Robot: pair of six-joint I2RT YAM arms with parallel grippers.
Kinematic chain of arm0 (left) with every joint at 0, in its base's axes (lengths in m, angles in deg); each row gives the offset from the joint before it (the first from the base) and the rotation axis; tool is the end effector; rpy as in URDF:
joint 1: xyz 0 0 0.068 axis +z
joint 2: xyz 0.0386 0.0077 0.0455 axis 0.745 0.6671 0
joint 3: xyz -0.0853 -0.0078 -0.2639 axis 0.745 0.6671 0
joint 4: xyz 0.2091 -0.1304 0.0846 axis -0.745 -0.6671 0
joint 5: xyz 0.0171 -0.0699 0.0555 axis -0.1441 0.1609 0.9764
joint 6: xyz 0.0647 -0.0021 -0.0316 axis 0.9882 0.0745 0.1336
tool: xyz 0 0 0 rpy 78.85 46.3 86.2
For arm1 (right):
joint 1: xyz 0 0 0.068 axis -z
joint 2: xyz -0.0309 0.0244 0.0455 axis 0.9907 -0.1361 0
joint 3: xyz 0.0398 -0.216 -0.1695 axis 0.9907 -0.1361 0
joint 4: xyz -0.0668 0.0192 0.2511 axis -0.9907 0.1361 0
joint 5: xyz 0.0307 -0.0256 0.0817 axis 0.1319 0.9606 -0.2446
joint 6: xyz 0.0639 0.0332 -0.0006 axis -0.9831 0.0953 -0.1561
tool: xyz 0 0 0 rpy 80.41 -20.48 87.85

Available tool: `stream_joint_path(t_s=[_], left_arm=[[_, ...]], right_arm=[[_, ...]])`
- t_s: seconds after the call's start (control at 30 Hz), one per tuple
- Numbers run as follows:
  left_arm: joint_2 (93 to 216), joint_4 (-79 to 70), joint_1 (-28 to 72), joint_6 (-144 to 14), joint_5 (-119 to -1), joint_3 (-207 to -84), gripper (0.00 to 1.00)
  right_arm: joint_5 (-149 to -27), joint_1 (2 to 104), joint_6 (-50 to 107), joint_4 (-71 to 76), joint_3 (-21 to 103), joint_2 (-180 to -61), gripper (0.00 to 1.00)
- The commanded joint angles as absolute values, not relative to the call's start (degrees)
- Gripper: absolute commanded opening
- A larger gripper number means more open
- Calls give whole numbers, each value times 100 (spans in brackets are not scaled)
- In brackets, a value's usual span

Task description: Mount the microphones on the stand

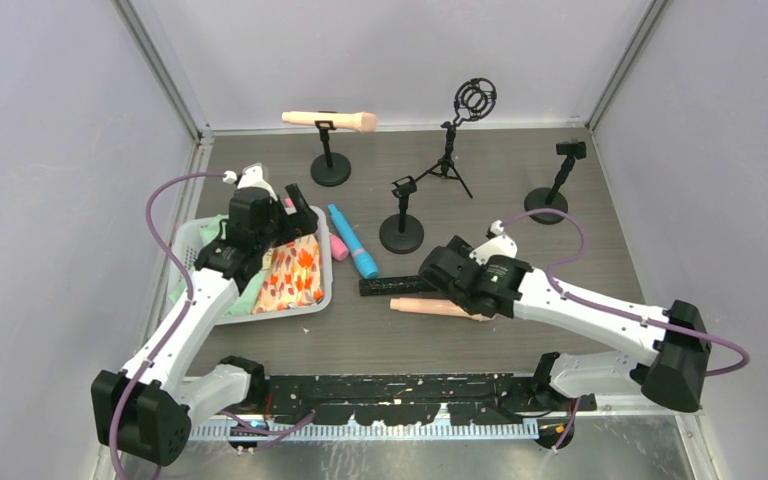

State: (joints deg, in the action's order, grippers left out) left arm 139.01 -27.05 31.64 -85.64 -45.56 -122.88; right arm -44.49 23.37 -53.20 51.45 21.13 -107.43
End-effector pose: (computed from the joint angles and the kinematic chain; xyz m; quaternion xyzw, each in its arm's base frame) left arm 0.2423 -0.0651 0.2937 -0.1482 0.8555 -0.1623 0.4689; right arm 0.1490 0.1781 0.2619 0.3076 0.8724 0.1357 0.3547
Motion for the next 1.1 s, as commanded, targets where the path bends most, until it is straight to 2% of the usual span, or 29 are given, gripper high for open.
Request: stream_joint_path(t_s=[0.0,0.33,0.67,1.07], left_arm=[[13745,-2610,3112,-8625,-4451,-12549,97],[13662,-2605,3075,-8605,-4458,-12480,97],[13661,-2601,3071,-8611,-4477,-12452,97],[13656,-2605,3074,-8590,-4468,-12399,96]], right_arm=[[-4396,2324,-6784,6324,2283,-11019,81],[-4787,2387,-7563,6125,1675,-11231,81],[-5259,2713,-7530,5560,1264,-11554,82],[-5195,3220,-7201,5252,1067,-12061,80]])
